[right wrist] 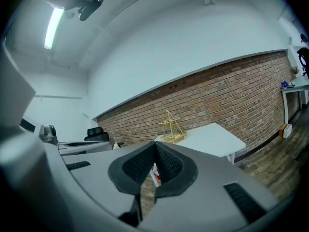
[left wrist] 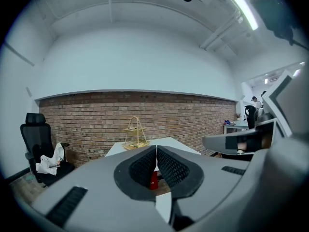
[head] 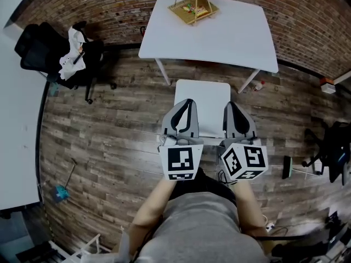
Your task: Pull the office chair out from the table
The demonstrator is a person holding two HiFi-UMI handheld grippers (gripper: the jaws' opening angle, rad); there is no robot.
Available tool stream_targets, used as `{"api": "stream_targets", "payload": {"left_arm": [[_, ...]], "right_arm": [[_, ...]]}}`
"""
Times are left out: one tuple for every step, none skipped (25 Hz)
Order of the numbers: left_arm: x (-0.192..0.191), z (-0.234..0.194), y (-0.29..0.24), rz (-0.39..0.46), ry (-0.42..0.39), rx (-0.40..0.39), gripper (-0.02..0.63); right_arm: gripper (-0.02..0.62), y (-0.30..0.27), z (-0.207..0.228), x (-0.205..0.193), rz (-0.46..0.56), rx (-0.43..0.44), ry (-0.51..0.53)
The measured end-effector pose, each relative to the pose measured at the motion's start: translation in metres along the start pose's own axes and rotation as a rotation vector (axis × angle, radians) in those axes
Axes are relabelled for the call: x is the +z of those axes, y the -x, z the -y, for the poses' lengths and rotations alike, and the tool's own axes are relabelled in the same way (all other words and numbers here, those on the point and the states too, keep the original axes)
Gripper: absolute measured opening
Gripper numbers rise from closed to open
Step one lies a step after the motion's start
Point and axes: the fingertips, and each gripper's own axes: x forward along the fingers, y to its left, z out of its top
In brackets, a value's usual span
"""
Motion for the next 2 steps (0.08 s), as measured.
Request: {"api": "stream_targets", "payload": {"left_arm": [[0.0005,0.0017,0.0014,0.003,-0.004,0.002,0.015],[0.0010,0.0036,0.0029,0.006,-0.007,0.005,0.015]], "right_arm": [[0.014,0.0026,0.0008,0.0005,0.003,-0.001,0.001],[0.014,0.0053,0.0016,0.0009,0.006,-0.003,0.003]]}}
